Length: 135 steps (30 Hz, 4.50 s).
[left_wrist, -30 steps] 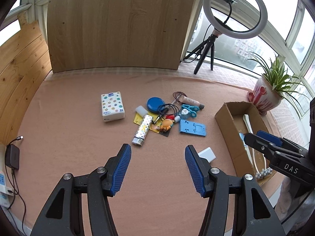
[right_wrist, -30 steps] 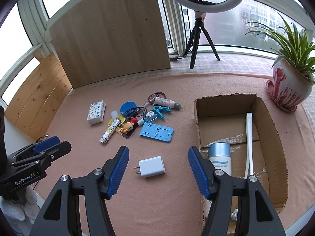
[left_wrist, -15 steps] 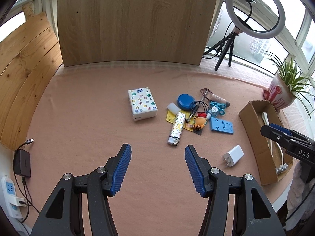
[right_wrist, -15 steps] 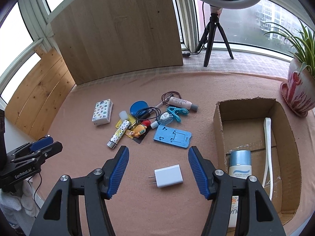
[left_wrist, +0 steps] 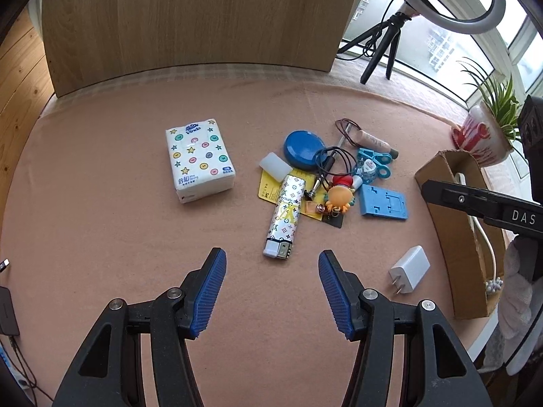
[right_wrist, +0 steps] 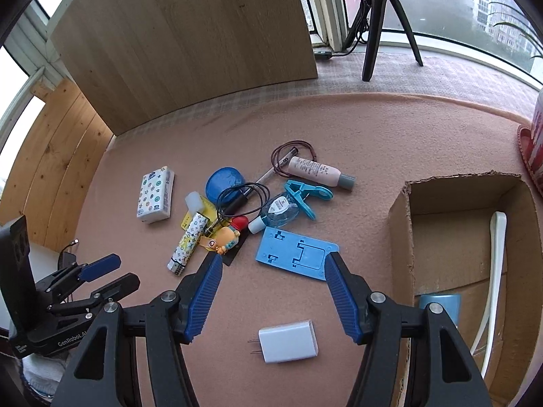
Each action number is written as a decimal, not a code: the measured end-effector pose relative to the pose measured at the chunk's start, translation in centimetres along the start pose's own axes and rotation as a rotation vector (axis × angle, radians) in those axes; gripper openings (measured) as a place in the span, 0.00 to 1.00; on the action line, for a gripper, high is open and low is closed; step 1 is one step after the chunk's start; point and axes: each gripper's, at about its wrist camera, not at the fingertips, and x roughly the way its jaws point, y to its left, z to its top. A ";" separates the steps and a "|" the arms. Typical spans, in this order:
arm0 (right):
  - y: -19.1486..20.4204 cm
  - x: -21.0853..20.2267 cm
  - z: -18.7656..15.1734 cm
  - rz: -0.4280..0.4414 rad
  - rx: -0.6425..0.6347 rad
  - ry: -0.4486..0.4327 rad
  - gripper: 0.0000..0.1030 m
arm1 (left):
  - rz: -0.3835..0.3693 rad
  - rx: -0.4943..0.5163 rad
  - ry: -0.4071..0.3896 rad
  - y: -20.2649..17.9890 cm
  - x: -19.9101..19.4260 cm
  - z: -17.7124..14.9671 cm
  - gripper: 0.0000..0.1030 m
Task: Organize objects
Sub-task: 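Withdraw from the box and bring the right gripper to the white charger, then grasp the white charger with the right gripper while the left gripper grasps the patterned lighter, then carry the charger with the right gripper while the left gripper carries the lighter into the box, then open both grippers and withdraw them from the box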
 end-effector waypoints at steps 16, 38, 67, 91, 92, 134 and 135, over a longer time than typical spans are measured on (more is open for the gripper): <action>-0.9 2.4 -5.3 -0.054 0.092 0.087 0.57 | 0.037 0.033 0.049 -1.1 5.4 2.2 0.59; 0.9 4.2 -7.6 -0.145 -0.019 0.104 0.57 | 0.067 0.091 0.057 -2.2 7.0 1.9 0.26; 0.0 -0.1 -12.1 -0.052 0.016 0.007 0.43 | -0.025 -0.100 0.017 -1.3 2.3 -6.7 0.24; -9.2 -12.0 -11.4 -0.106 0.087 -0.218 0.43 | -0.148 0.060 -0.098 -15.3 -0.6 -1.4 0.24; -9.9 -12.3 -11.4 -0.115 0.095 -0.223 0.43 | -0.156 0.072 -0.100 -16.3 -0.6 -1.2 0.24; -15.1 -13.5 -11.3 -0.207 0.131 -0.275 0.68 | 0.030 0.179 -0.177 -23.8 -0.6 1.1 0.68; -14.7 -13.4 -11.1 -0.204 0.125 -0.275 0.68 | 0.038 0.173 -0.183 -23.3 -0.9 1.0 0.68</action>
